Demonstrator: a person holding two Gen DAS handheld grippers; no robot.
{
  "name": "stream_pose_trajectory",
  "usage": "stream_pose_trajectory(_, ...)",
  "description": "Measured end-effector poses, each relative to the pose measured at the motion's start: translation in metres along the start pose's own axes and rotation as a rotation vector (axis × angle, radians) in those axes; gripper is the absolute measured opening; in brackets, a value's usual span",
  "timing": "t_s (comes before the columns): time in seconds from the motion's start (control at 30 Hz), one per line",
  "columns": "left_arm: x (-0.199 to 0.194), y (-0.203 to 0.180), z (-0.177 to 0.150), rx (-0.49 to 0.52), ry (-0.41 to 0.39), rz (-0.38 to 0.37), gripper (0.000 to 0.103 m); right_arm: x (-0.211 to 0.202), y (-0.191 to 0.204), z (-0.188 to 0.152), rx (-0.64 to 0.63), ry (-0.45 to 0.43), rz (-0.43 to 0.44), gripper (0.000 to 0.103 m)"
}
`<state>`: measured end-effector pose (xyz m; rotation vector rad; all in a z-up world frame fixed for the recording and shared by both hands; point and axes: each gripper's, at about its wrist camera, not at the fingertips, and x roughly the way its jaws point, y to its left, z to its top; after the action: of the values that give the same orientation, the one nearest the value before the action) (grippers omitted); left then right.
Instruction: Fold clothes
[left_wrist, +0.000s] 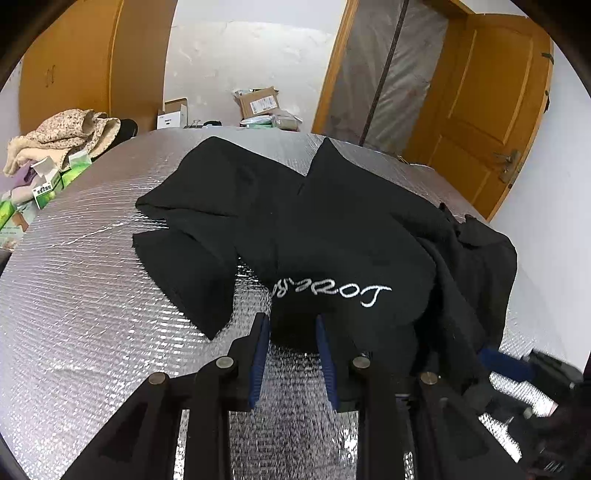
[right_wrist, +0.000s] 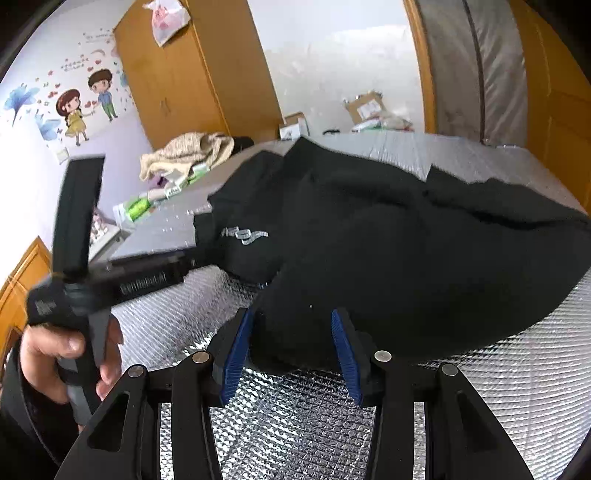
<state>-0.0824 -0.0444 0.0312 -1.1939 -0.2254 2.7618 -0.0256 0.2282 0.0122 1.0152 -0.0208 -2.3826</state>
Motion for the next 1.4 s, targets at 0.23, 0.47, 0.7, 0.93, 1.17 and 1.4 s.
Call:
stream_pose_trajectory(0.23, 0.017, 0.002, 0.002, -0.029, 0.037, -0.055, 0.027, 0.014, -0.005, -0.005, 0.016, 0.060, -0.023, 0.047)
stream_pose_trajectory(0.47, 0.021, 0.011, 0.001, -0.053, 0.048, -0.069, 0.009, 0.025, -0.014, -0.006, 0.061, 0.107, -0.015, 0.037)
stream_pose_trajectory(0.7, -0.007, 0.058, 0.008, -0.142, -0.054, 0.009, 0.007, 0.024, -0.007, 0.000, 0.057, 0.110, 0.047, 0.013)
stream_pose_trajectory(0.93, -0.047, 0.109, 0.023, -0.179, -0.176, 0.182, 0.006, 0.031, 0.027, 0.003, -0.005, 0.137, 0.221, 0.012)
stream_pose_trajectory(1.17, -0.055, 0.163, 0.034, -0.253, -0.143, 0.308, 0.007, 0.042, 0.053, 0.000, -0.066, 0.192, 0.306, 0.029)
stream_pose_trajectory(1.4, -0.073, 0.162, 0.006, -0.291, -0.148, 0.251, 0.008, 0.027, 0.050, 0.016, -0.087, 0.102, 0.311, 0.031)
